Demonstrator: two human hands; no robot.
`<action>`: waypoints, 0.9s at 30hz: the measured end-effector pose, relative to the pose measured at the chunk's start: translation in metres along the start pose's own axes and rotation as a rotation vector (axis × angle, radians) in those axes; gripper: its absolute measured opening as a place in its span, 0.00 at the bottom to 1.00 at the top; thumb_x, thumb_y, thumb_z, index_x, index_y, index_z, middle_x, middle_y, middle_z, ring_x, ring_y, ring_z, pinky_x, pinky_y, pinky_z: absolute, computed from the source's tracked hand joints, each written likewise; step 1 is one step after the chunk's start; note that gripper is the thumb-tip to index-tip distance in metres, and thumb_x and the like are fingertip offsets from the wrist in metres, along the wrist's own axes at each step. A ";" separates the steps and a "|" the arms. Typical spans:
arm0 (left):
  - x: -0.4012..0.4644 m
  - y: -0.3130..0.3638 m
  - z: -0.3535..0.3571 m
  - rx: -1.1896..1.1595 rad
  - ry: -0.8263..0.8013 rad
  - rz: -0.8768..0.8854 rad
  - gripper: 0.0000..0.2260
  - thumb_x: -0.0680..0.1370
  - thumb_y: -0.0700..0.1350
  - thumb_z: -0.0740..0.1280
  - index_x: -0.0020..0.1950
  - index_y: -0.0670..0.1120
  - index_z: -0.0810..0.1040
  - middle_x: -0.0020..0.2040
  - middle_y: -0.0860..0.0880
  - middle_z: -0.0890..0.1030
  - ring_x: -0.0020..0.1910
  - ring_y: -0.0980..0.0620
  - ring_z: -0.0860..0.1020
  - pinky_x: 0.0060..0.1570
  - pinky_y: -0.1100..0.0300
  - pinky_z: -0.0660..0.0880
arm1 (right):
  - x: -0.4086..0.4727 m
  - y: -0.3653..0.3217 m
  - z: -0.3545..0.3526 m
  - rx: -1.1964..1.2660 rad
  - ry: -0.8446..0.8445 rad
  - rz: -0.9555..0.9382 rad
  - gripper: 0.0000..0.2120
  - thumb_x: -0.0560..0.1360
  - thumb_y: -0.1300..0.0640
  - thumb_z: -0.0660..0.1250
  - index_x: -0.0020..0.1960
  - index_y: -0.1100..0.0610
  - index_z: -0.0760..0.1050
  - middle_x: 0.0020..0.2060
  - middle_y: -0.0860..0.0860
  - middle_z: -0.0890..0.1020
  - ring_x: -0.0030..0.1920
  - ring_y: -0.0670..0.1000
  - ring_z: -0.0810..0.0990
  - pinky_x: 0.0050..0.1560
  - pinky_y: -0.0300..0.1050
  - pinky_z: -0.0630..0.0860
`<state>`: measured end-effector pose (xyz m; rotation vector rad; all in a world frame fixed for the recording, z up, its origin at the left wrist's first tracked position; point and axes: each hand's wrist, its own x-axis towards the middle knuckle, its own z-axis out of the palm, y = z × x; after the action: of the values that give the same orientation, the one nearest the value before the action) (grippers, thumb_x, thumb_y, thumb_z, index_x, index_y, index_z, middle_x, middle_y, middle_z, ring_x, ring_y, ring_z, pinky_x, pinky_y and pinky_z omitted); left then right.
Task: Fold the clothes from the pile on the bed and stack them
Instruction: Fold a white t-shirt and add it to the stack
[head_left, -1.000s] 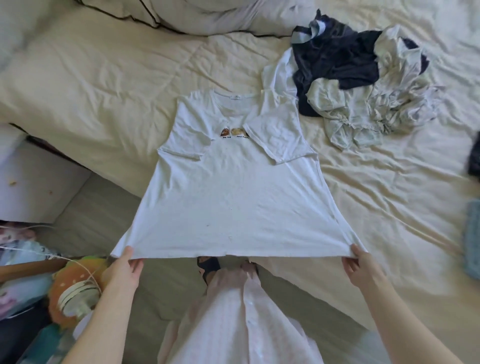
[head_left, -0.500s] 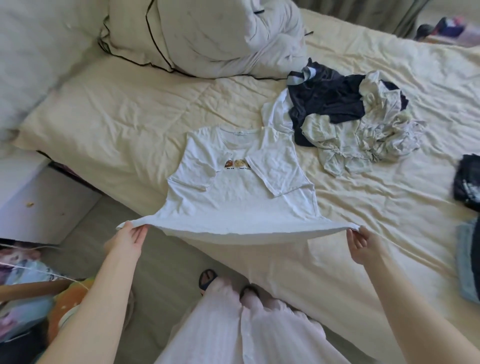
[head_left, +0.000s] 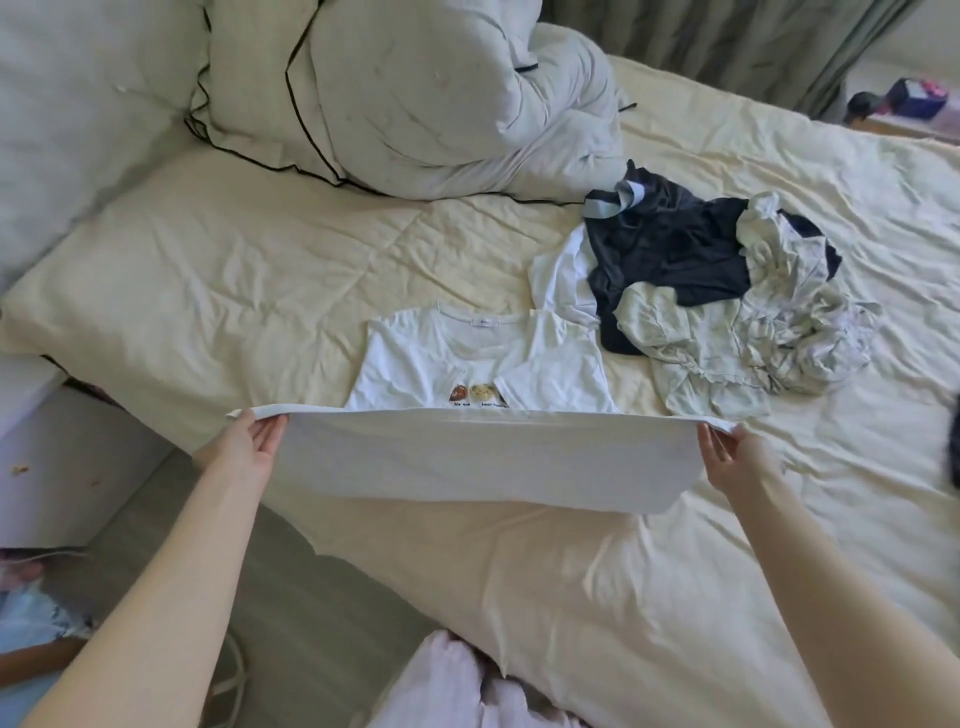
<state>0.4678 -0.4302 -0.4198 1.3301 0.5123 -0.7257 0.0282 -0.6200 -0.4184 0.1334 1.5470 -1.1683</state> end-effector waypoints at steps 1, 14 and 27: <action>0.009 0.000 0.011 0.012 0.002 0.002 0.06 0.80 0.36 0.59 0.43 0.40 0.69 0.55 0.41 0.76 0.65 0.45 0.73 0.55 0.65 0.73 | 0.007 0.000 0.014 0.000 0.006 -0.006 0.13 0.78 0.66 0.62 0.62 0.62 0.69 0.50 0.56 0.78 0.53 0.54 0.80 0.31 0.45 0.81; 0.163 -0.011 0.174 0.136 -0.009 -0.012 0.08 0.81 0.37 0.58 0.43 0.41 0.68 0.43 0.46 0.74 0.60 0.49 0.74 0.59 0.67 0.70 | 0.125 0.015 0.188 -0.011 0.048 -0.005 0.14 0.79 0.64 0.61 0.64 0.62 0.71 0.43 0.56 0.78 0.44 0.53 0.82 0.32 0.45 0.81; 0.214 -0.103 0.151 1.043 -0.254 0.518 0.10 0.79 0.34 0.58 0.54 0.38 0.78 0.50 0.40 0.80 0.49 0.44 0.78 0.57 0.52 0.74 | 0.169 0.123 0.195 -0.765 -0.135 -0.246 0.10 0.80 0.63 0.56 0.58 0.63 0.71 0.52 0.61 0.78 0.44 0.54 0.80 0.46 0.46 0.78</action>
<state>0.5285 -0.6246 -0.6136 2.1669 -0.5046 -0.7207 0.1794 -0.7801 -0.6012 -0.6441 1.8152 -0.6762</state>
